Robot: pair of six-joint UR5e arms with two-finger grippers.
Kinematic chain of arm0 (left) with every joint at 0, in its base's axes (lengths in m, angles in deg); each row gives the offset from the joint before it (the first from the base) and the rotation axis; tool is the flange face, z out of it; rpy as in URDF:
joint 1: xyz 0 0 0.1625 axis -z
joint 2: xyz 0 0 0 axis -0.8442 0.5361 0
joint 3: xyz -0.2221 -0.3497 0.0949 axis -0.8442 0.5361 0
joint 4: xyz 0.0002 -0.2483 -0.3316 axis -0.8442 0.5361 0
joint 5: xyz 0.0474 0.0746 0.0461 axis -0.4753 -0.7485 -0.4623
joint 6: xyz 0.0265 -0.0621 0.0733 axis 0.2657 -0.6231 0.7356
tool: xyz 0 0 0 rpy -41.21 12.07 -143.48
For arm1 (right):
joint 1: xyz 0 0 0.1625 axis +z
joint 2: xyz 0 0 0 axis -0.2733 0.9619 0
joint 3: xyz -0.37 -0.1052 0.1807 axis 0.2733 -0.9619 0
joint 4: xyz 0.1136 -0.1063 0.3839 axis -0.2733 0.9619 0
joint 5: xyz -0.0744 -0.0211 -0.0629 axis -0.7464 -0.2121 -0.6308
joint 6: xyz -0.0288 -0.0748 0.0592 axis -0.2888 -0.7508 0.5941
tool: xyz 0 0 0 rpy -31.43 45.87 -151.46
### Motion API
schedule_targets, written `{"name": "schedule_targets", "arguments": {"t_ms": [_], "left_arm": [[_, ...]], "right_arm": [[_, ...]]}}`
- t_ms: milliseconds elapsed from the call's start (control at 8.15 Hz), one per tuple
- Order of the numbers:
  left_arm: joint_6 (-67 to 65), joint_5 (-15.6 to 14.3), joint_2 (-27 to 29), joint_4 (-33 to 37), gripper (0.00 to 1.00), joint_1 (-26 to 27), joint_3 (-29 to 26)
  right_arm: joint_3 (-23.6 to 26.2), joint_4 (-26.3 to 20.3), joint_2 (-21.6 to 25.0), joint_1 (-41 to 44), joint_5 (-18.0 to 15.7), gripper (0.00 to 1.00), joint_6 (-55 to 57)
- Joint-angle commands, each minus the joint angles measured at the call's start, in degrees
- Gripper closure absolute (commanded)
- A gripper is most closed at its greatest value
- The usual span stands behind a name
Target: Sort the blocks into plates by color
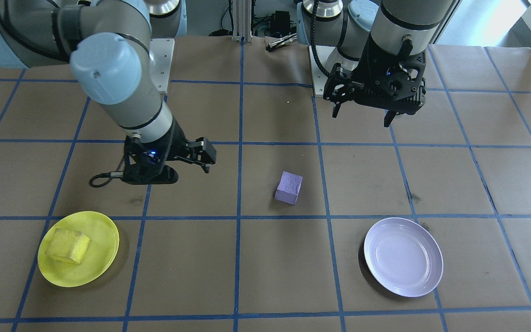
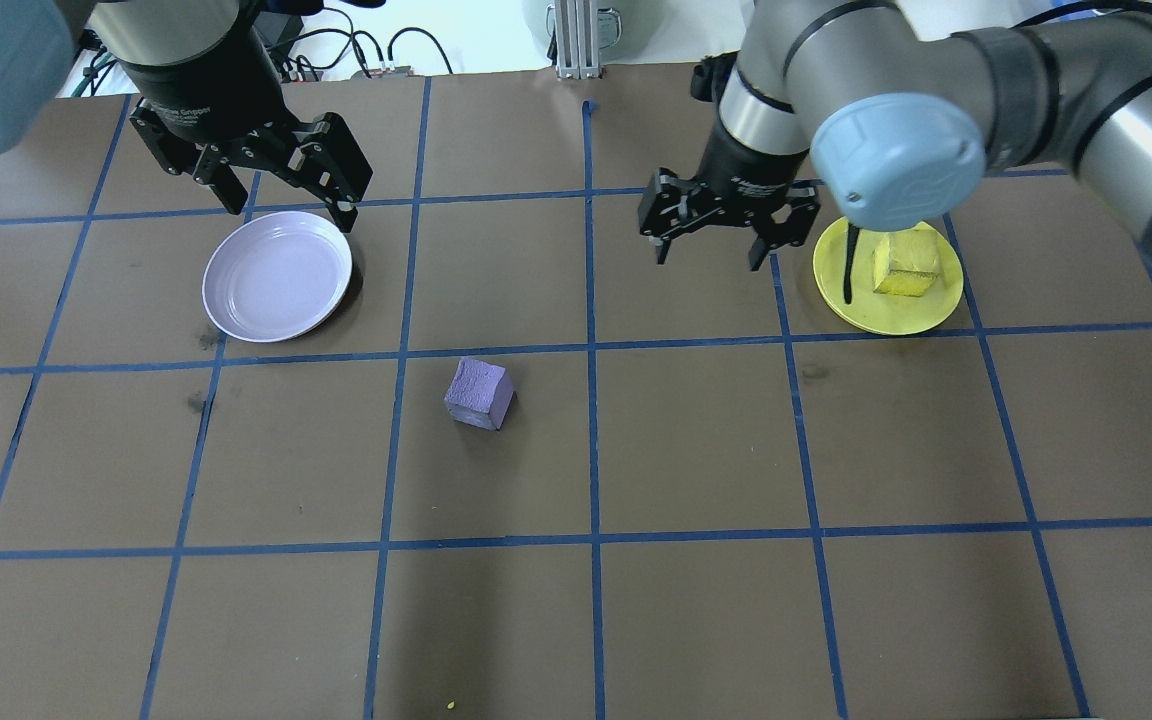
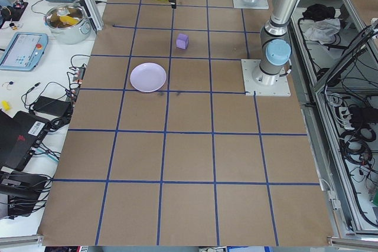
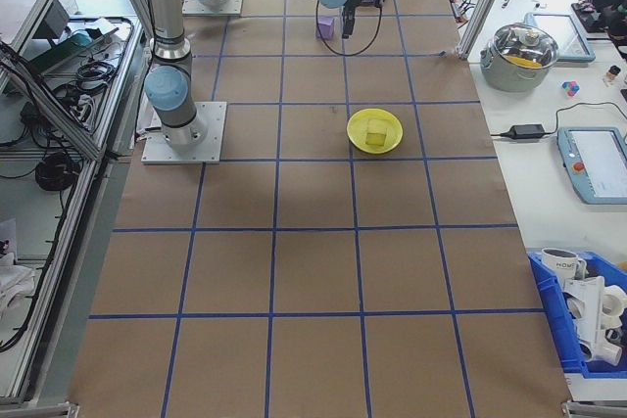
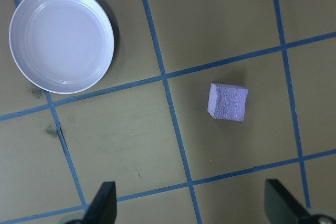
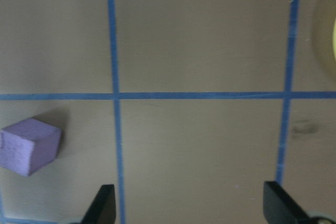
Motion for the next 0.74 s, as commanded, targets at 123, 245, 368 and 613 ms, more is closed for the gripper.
{"name": "schedule_targets", "arguments": {"t_ms": [123, 245, 368, 613], "left_arm": [[-0.10, -0.01, 0.24, 0.00, 0.00, -0.09, 0.01], [-0.28, 0.07, 0.42, 0.00, 0.00, 0.00, 0.01], [-0.28, 0.25, 0.60, 0.00, 0.00, -0.09, 0.01], [-0.02, 0.16, 3.04, -1.65, 0.00, -0.09, 0.45]], "right_arm": [[0.75, -3.15, 7.51, -6.95, -12.56, 0.00, -16.79], [1.02, -3.06, 8.67, -6.86, -12.58, 0.00, -16.44], [1.02, -3.15, 8.86, -6.86, -12.23, 0.00, -16.18], [1.19, -3.23, 11.92, -6.78, -11.61, 0.00, -16.26]]}}
